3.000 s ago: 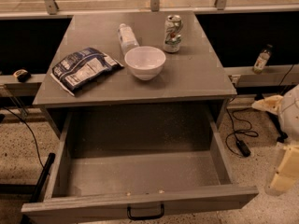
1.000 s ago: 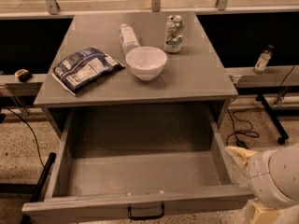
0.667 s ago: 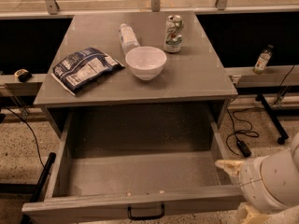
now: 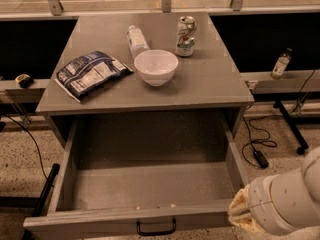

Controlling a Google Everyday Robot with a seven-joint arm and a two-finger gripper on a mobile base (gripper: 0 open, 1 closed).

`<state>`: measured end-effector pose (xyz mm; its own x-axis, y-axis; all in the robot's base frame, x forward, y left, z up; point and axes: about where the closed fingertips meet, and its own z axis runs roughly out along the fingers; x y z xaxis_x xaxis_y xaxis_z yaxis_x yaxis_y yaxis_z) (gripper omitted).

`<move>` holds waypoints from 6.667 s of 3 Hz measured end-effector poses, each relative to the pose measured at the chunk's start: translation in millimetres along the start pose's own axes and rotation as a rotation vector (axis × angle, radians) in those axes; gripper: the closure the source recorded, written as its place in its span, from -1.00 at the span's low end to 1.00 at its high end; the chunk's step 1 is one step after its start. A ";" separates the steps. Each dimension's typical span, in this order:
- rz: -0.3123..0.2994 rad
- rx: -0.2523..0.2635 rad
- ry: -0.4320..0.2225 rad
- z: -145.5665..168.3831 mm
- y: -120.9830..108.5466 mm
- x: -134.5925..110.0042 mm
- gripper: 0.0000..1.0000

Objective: Close top drawer

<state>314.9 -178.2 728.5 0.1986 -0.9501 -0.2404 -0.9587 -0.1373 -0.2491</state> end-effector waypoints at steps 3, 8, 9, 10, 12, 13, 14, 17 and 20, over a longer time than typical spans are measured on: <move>0.006 -0.045 0.027 57.8 14.5 -5.3 1.00; 0.058 0.039 -0.016 87.8 -23.3 -15.8 1.00; 0.059 0.039 -0.016 87.9 -23.3 -15.8 1.00; 0.077 0.065 -0.025 93.5 -27.3 -13.0 1.00; 0.127 0.193 -0.001 103.4 -39.9 -8.0 1.00; 0.140 0.245 0.003 104.6 -52.6 -8.5 1.00; 0.141 0.250 0.003 104.3 -52.6 -8.6 1.00; 0.149 0.383 -0.022 105.3 -92.7 -8.5 1.00; 0.156 0.393 -0.020 128.7 -111.5 12.7 1.00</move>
Offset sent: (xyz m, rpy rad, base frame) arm -0.0047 0.0188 -0.0690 -0.0482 0.0522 -0.0075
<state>450.6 -138.9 632.5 0.0646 -0.9449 -0.3209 -0.8278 0.1288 -0.5461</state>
